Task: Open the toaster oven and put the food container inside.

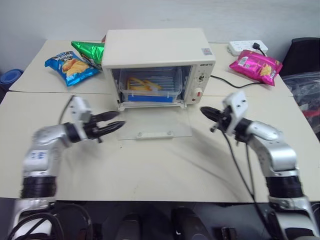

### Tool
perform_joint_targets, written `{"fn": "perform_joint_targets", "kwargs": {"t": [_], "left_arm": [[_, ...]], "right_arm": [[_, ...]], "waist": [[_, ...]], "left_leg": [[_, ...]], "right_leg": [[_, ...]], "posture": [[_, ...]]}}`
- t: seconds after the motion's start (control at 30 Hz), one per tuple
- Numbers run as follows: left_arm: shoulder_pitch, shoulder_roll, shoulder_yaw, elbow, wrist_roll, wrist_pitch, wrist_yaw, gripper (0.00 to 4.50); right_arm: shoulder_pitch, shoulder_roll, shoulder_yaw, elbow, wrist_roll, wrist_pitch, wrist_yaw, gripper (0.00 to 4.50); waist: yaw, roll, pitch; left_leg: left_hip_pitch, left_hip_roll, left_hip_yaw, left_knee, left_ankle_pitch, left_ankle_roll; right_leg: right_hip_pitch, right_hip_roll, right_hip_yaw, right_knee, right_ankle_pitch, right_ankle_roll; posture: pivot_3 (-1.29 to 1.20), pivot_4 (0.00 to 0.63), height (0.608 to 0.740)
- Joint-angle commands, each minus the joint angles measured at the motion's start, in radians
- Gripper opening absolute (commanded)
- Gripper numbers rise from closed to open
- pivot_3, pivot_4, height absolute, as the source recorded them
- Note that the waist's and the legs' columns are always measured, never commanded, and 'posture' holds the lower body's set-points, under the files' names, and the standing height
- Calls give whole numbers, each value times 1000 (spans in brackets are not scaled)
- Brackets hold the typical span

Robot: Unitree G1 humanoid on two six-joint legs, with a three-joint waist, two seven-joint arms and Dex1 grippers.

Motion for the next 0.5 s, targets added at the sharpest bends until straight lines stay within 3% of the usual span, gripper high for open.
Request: {"fn": "perform_joint_targets", "kwargs": {"t": [0.03, 0.13, 0.17, 0.33, 0.5], "left_arm": [[5, 60, 33, 5, -58, -84, -218, 3448], [12, 113, 3, -38, -96, -7, -323, 4349], [20, 119, -4, -58, -108, 13, -341, 4467], [29, 112, 11, -120, -176, 135, -308, 4467], [20, 81, 92, -102, -216, 199, -177, 4467]], "right_arm": [[15, -38, 55, 149, -69, -193, 125, 0], [-45, -6, 145, 319, -144, -309, 180, 0], [-66, 17, 153, 349, -139, -339, 197, 0], [-122, 128, 135, 413, -71, -447, 274, 0], [-121, 227, 51, 301, 84, -421, 280, 0]], "waist": [[1, 0, 0], [-3, 1, 1], [-7, 1, 1], [-27, 2, 1], [-31, 2, 1]], "left_leg": [[1, 0, 0, 0, 0, 0], [0, -1, 1, 0, 0, 1], [1, -1, 2, 0, 0, 1], [0, 2, 1, -1, 0, 0], [-1, 2, 1, 0, 1, -2]], "right_leg": [[1, 0, 0, -1, 0, 0], [1, 0, 1, -1, 0, 0], [0, 0, 1, -1, 0, 0], [-2, 2, 1, 3, 0, -1], [-3, 1, 1, 7, 0, -1]], "posture": [[0, 150, 740], [0, 150, 740], [0, 150, 740], [0, 150, 740], [0, 150, 740]]}}
